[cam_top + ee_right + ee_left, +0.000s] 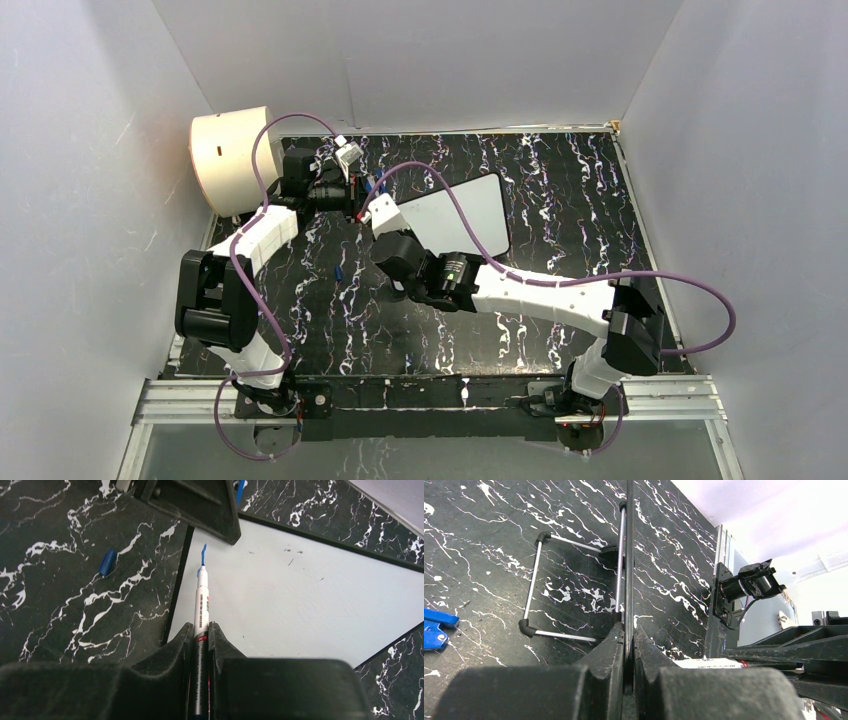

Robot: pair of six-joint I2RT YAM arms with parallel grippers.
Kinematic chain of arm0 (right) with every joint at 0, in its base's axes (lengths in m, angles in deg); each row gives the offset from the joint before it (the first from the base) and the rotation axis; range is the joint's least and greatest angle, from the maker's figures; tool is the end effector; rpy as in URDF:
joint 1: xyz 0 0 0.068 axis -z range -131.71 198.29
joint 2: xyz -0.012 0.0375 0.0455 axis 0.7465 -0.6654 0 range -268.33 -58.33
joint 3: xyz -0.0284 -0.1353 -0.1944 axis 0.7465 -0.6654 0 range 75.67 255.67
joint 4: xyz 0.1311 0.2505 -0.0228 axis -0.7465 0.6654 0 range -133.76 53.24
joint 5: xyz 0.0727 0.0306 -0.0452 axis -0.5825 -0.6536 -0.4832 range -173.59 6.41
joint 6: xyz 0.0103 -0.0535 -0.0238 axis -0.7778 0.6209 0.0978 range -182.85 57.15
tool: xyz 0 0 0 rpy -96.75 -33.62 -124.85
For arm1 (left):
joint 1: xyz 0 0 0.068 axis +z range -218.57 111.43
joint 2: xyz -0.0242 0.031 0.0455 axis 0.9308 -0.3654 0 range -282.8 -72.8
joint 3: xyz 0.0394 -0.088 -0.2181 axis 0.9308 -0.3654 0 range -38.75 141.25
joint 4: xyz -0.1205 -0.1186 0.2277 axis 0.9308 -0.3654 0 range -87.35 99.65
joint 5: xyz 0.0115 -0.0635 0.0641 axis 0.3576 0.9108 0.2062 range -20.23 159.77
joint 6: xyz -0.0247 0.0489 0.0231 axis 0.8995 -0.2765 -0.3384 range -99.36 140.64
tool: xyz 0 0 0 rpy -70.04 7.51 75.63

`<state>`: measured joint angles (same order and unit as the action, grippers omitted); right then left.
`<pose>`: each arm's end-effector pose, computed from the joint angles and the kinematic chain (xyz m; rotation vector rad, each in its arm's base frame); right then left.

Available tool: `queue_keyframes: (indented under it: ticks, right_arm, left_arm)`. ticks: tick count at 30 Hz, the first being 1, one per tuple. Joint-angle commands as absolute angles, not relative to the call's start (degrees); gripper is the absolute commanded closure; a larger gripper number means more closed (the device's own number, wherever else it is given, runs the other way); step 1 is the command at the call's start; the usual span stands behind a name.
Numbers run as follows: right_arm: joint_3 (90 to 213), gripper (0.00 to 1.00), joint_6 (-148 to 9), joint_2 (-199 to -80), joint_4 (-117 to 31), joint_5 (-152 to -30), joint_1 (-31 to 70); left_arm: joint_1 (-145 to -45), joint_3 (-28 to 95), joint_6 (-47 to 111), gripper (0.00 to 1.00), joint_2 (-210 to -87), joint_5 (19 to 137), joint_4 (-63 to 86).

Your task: Write a sentence on the whiteboard

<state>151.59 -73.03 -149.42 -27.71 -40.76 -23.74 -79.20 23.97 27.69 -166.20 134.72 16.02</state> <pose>0.1485 0.3617 0.2746 -0.6222 1.8623 0.1434 0.3656 -0.1089 0.2180 0.7988 1.7833 -1.3162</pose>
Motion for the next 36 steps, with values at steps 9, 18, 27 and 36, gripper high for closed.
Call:
queue_keyframes:
  ticks: [9, 18, 27, 36]
  right_arm:
    - [151.2, 1.00, -70.6, -148.8, -36.3, -36.7, -23.8]
    - [151.3, 1.00, -69.9, -149.6, -37.4, -37.4, -23.3]
    - [151.9, 1.00, -70.2, -150.4, -36.3, -38.5, -22.9]
    - [152.2, 1.00, -70.6, -151.0, -35.8, -39.2, -22.4]
  left_arm:
    - [-79.5, 24.2, 27.1, 1.00, -163.1, 135.1, 15.5]
    - [-79.4, 24.3, 27.1, 1.00, -163.2, 135.3, 15.5]
    - [-79.5, 24.3, 27.1, 1.00, -163.1, 135.3, 15.5]
    - [-79.5, 24.3, 27.1, 1.00, -163.2, 135.5, 15.5]
